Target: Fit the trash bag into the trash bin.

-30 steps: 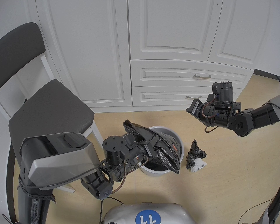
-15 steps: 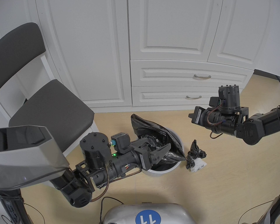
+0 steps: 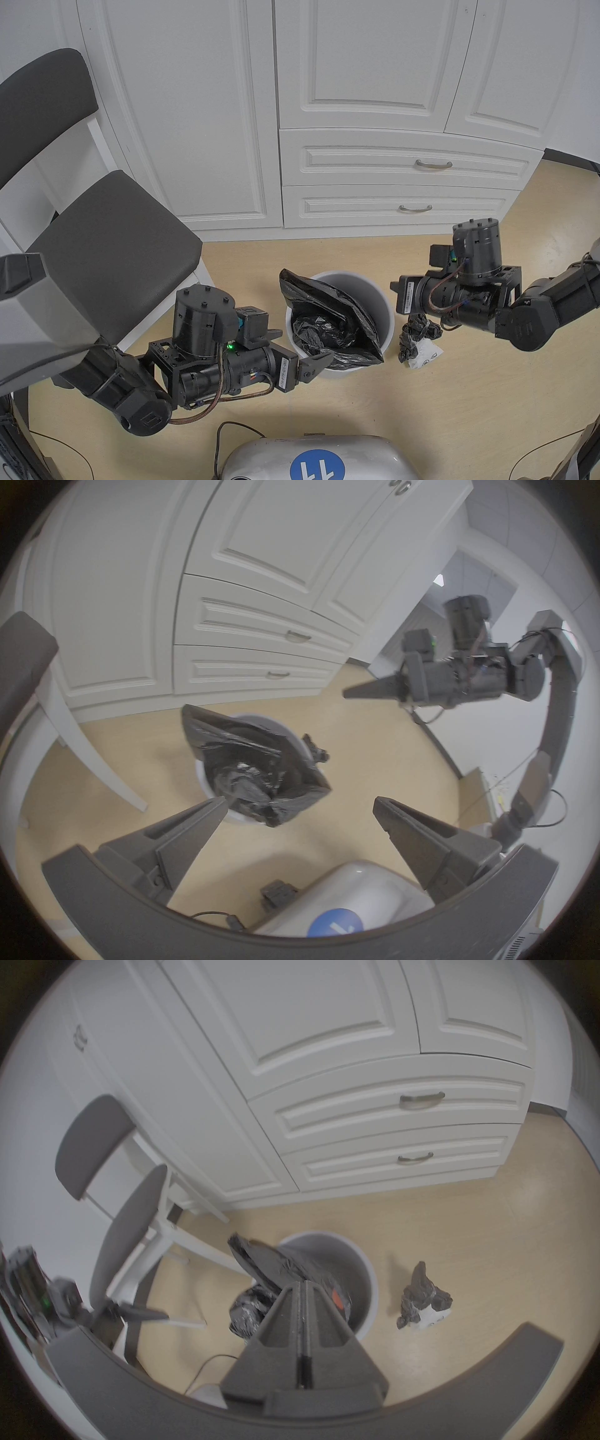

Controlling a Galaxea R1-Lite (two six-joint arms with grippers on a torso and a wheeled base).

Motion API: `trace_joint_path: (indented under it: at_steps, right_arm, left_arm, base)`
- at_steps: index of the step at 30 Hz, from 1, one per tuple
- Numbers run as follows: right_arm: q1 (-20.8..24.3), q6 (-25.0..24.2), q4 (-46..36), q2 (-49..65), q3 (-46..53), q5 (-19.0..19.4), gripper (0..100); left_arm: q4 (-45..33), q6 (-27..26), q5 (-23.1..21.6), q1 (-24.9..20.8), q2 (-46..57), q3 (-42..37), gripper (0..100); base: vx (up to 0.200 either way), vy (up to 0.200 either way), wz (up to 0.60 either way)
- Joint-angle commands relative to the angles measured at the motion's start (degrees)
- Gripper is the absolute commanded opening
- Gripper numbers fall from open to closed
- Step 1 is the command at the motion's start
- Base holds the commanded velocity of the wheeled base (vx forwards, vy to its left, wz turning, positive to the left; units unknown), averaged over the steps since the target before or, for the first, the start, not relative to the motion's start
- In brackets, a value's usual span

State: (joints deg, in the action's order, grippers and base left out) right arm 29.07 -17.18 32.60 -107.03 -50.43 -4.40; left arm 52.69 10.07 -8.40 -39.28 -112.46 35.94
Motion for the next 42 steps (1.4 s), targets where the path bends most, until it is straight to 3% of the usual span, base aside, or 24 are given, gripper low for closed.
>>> trace_joint_path:
  at_steps: [1,3,9,13,14,26,36,42]
  right_arm:
    - [2.9,1.2,0.5,-5.6,1.3,-2.1,0]
    - [4.6,1.2,1.5,-8.5,0.9,-3.7,0]
    - [5.1,1.2,10.8,-14.5,0.9,-6.1,0]
    - [4.6,1.4,10.9,-14.6,0.2,-6.1,0]
    - [4.4,1.4,10.9,-14.4,0.2,-6.1,100]
    - [3.2,2.6,11.5,-15.9,-1.0,-8.7,100]
    - [-0.9,4.6,11.5,-21.8,-3.9,-9.0,100]
    - [-1.1,4.9,11.6,-24.2,-4.8,-9.0,100]
  left_arm:
    - [0.2,-1.0,4.4,1.1,-4.3,3.4,100]
    - [1.1,-0.9,6.2,1.5,-5.9,4.4,100]
    - [1.5,-0.8,6.3,1.9,-5.6,4.2,100]
    - [1.6,-0.8,6.3,1.9,-5.7,4.2,100]
    - [1.6,-0.8,6.3,1.9,-5.8,4.2,100]
    - [1.6,-0.9,6.3,1.9,-6.0,4.2,100]
    - [1.7,-0.9,6.3,2.4,-6.1,4.3,100]
    - [1.7,-1.0,6.3,2.5,-6.1,4.3,100]
  base:
    - [0.000,0.000,0.00]
    - [0.000,0.000,0.00]
    - [0.000,0.000,0.00]
    - [0.000,0.000,0.00]
    - [0.000,0.000,0.00]
    - [0.000,0.000,0.00]
    - [0.000,0.000,0.00]
    - [0.000,0.000,0.00]
